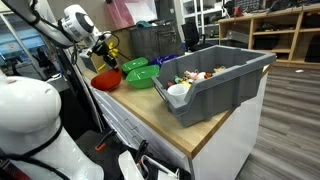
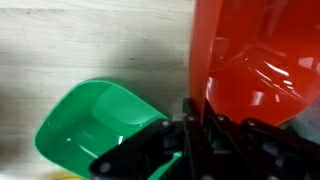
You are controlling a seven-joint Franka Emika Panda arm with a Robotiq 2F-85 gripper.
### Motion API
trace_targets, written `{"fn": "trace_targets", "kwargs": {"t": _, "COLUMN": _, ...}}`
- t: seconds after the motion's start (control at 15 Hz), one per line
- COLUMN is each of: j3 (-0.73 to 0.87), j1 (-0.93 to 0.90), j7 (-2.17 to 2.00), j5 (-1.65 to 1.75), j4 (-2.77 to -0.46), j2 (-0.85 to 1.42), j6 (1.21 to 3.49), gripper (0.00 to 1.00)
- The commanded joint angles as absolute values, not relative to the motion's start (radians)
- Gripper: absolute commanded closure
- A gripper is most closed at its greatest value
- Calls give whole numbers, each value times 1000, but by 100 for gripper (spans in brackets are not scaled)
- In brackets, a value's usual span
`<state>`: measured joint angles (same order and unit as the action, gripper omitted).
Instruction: Put the red bowl in the left green bowl
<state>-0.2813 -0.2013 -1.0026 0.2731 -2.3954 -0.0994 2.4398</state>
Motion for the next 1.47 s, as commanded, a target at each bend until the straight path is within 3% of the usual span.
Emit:
{"fn": "trace_targets", "kwargs": {"t": 0.0, "j3": -282, "j1": -209, "j7": -961, "j5": 246, "j4": -2364, "j2": -133, "j6": 2420, "gripper": 98}}
{"fn": "trace_targets", "kwargs": {"t": 1.4, "j3": -259, "j1": -74, "j7": -969, "j5": 329, "j4": -2268, "j2": -220, "j6": 2379, "gripper": 98}}
